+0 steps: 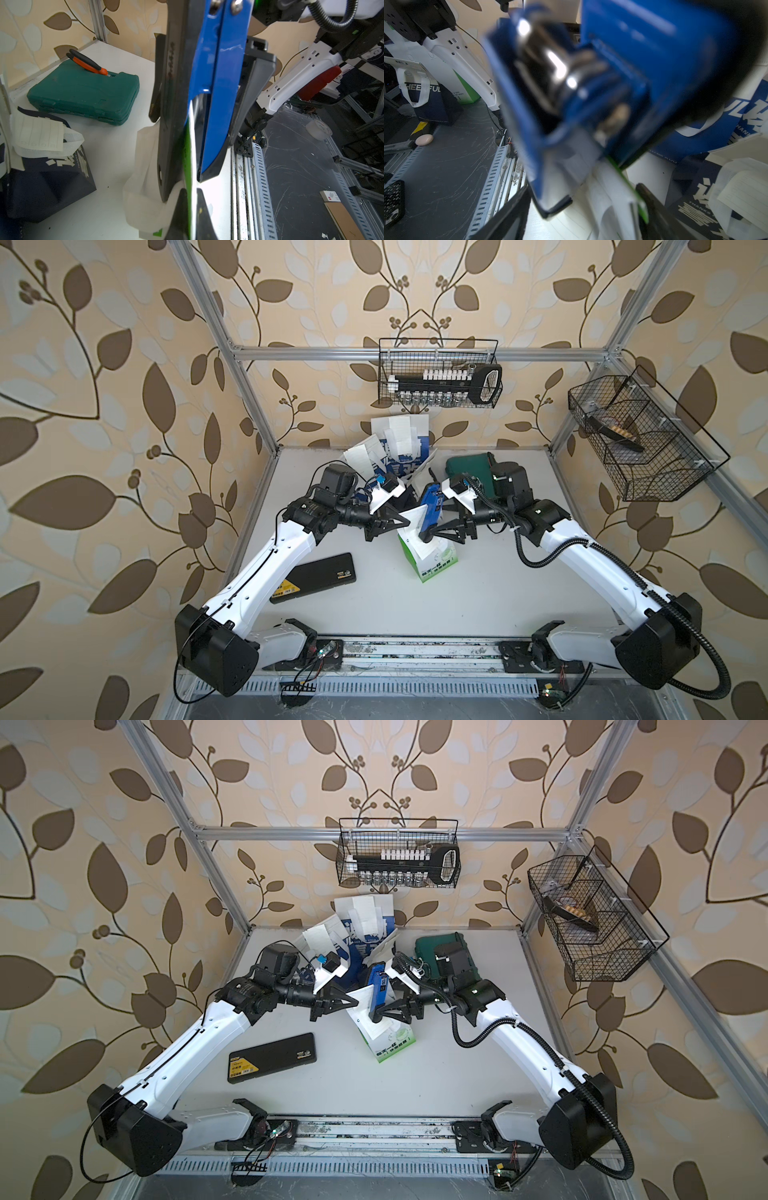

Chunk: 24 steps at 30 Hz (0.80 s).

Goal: Staple the receipts to the bags
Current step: Staple the receipt to the takeout bag.

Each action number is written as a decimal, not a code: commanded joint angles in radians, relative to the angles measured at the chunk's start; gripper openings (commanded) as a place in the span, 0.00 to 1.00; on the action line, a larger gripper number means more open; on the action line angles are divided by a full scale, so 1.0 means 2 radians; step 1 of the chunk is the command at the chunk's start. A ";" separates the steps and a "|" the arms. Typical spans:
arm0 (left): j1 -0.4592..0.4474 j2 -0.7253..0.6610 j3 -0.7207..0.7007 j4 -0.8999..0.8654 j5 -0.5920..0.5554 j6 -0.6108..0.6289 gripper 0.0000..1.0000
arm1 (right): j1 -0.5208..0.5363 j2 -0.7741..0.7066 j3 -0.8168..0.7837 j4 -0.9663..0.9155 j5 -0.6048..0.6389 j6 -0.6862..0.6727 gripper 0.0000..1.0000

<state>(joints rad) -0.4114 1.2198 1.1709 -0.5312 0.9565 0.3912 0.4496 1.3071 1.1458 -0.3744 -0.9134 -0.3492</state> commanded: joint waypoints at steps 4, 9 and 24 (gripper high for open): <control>0.000 -0.029 0.029 0.017 0.053 0.016 0.00 | 0.000 0.024 0.046 -0.016 -0.021 -0.037 0.78; -0.002 -0.026 0.024 0.020 0.057 0.012 0.00 | 0.027 0.039 0.062 -0.011 -0.063 -0.021 0.74; -0.002 -0.018 0.027 0.033 0.016 0.016 0.00 | 0.074 0.034 0.043 0.031 -0.051 0.037 0.06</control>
<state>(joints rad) -0.4107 1.2037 1.1748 -0.5926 0.9741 0.4164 0.5770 1.3830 1.2343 -0.3618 -1.0050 -0.2989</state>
